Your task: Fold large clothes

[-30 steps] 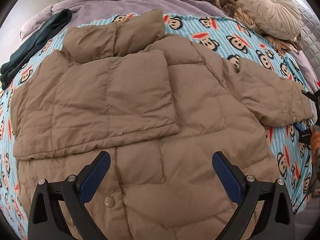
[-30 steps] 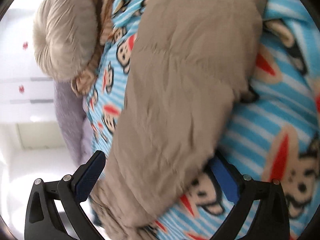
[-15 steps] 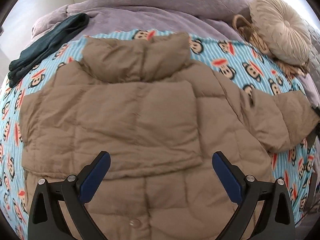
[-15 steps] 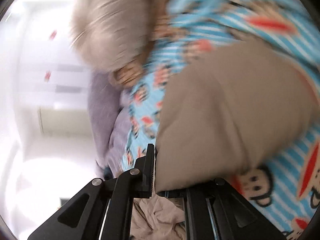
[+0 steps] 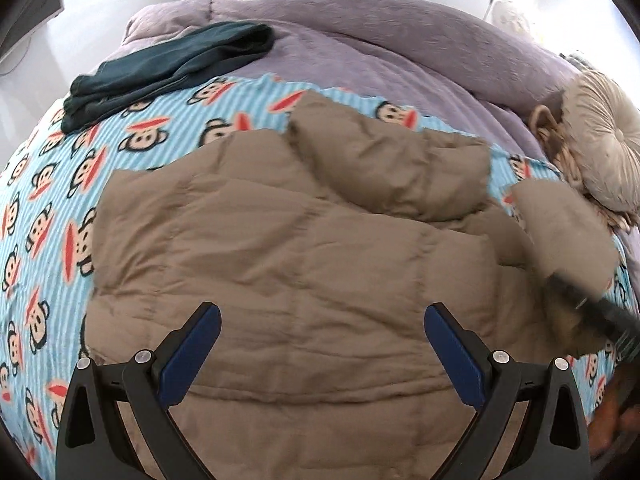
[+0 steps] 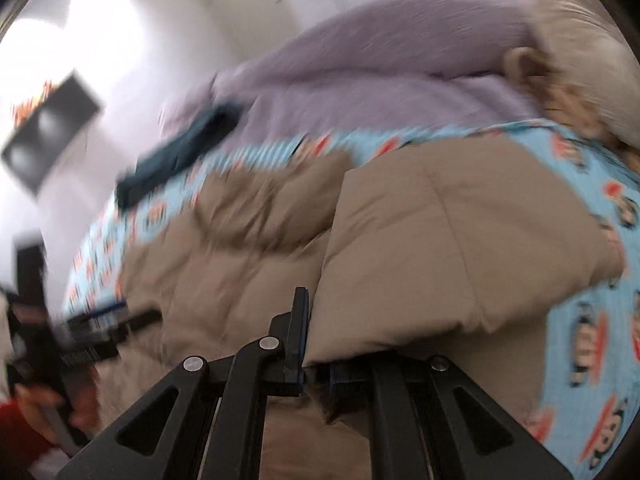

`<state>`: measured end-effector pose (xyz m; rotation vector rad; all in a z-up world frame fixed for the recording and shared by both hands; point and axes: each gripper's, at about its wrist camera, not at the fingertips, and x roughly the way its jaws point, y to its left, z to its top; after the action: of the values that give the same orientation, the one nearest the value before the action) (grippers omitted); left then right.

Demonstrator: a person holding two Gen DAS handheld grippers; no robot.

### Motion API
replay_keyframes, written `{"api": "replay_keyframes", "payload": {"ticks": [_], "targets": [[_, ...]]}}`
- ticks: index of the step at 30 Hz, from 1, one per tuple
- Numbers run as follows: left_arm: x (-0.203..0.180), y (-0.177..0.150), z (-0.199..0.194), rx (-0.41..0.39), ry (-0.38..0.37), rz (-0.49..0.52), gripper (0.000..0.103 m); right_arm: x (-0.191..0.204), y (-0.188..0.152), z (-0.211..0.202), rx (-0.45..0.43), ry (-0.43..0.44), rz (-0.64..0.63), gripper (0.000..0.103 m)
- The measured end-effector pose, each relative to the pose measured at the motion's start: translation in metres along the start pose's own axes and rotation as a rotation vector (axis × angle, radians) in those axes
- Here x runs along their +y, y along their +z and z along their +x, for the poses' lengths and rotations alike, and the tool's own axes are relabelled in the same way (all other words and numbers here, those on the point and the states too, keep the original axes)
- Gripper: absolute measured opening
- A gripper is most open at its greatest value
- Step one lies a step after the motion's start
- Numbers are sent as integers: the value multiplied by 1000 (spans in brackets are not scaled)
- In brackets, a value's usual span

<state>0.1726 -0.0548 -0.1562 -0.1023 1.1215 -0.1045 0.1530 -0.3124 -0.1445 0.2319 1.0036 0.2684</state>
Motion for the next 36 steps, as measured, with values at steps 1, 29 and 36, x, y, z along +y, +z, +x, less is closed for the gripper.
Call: {"api": "replay_keyframes", "payload": {"ticks": [1,29,36], "targets": [[4,-1,3,3,-4,-7,102,13,-7,16,33,1,-29,8],[86,0,37,68,-690,-384,102,6,17,13,-19,269,294,8],[101,3,39,97,-852,-428,102,97,-18,59,213,207,23,57]]}}
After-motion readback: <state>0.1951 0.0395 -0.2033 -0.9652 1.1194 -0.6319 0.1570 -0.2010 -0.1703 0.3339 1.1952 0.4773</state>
